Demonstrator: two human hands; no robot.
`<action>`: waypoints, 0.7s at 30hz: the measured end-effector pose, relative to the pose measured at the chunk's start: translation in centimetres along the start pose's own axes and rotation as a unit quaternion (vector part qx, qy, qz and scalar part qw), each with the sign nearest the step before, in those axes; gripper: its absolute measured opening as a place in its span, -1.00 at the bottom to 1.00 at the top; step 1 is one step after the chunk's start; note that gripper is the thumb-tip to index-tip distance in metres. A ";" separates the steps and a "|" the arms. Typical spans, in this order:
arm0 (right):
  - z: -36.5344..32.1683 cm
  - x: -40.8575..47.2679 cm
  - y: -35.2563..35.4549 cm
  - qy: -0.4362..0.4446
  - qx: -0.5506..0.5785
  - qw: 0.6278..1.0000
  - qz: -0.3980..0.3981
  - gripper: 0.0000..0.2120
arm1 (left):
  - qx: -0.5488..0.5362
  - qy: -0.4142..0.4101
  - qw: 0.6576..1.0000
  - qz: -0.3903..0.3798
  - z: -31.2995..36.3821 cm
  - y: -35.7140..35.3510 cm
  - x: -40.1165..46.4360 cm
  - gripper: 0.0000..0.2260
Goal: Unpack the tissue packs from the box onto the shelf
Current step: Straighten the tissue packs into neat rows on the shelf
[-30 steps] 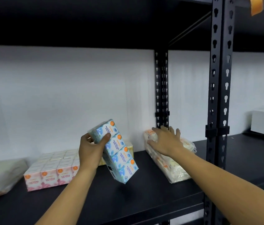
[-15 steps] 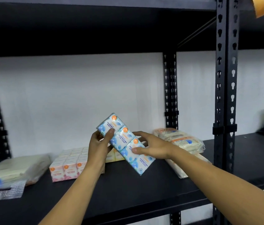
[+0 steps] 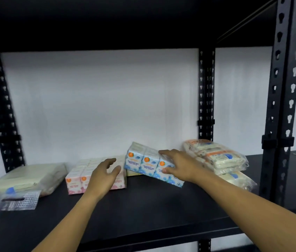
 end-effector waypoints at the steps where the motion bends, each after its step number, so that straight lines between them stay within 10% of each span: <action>1: 0.3 0.3 -0.4 -0.003 -0.018 1.000 -0.003 -0.33 | 0.044 0.000 0.999 0.008 -1.0 0.4 0.1 -0.67; 21: 2.1 6.3 -8.4 0.024 -0.097 0.994 -0.048 -0.43 | 0.297 -0.075 0.947 0.099 -7.1 -0.7 0.7 -0.46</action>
Point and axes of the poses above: each hand's wrist, its own x-axis towards the middle knuckle, its own y-axis out of the back of the hand, z = x × y, the point moved 10 cm from there along x, towards the middle knuckle, and after that the axes turned 1 degree about y, right-handed, at the moved point
